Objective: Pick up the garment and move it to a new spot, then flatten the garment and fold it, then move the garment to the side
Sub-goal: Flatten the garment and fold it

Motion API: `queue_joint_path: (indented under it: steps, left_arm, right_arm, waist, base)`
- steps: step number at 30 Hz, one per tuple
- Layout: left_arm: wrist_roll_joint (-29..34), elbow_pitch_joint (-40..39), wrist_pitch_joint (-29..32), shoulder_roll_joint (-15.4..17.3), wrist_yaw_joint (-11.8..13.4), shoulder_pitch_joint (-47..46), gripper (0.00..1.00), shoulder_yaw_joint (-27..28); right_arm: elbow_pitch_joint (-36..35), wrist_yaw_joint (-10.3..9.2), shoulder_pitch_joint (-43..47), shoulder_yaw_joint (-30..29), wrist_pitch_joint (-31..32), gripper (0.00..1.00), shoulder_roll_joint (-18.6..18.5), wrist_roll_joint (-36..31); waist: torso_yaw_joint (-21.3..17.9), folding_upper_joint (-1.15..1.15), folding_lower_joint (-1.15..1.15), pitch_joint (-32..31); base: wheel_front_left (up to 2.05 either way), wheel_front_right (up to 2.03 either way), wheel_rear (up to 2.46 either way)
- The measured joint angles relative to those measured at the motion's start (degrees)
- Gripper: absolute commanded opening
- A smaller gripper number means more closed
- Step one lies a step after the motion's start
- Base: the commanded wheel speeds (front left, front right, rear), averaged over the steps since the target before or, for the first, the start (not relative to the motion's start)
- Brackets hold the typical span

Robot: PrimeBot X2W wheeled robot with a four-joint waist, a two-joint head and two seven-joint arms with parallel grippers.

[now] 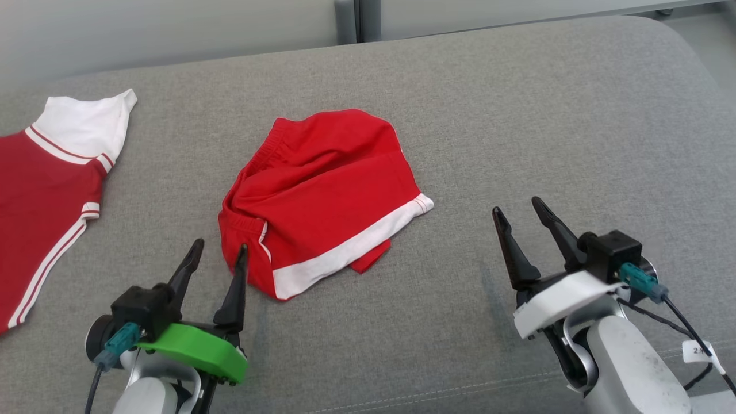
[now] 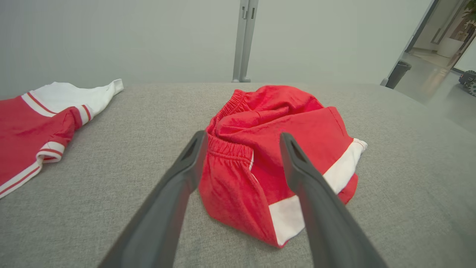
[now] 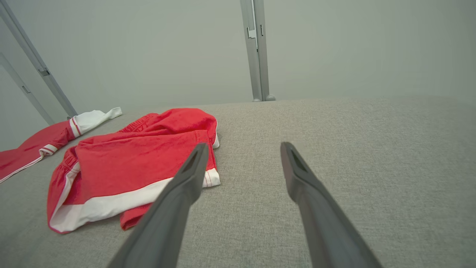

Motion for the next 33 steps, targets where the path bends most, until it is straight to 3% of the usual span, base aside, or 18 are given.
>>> queue_joint_path:
  steps: [17, 23, 33]
  left_arm:
    - [2.57, 2.61, 6.35, -0.19, -1.64, -11.73, 1.00, -4.59]
    - [2.57, 4.04, 6.34, -1.75, -2.32, -13.91, 1.00, -6.08]
    - [3.10, 6.77, 7.44, -1.72, -2.83, -15.48, 1.00, -8.38]
  right_arm:
    - [12.21, 0.51, -15.16, 3.66, 7.47, 1.00, -0.22, 0.04]
    - [17.59, 0.52, -17.06, 4.50, 8.98, 1.00, -0.26, 1.54]
    - [22.20, 0.52, -20.73, 7.99, 9.00, 1.00, -0.30, 3.99]
  waist:
    - [4.07, 0.00, 0.00, 8.17]
    - [6.43, 0.00, 0.00, 10.27]
    - [8.34, 0.00, 0.00, 11.62]
  base:
    - [0.00, 0.00, 0.00]
    - [0.00, 0.00, 0.00]
    - [0.00, 0.00, 0.00]
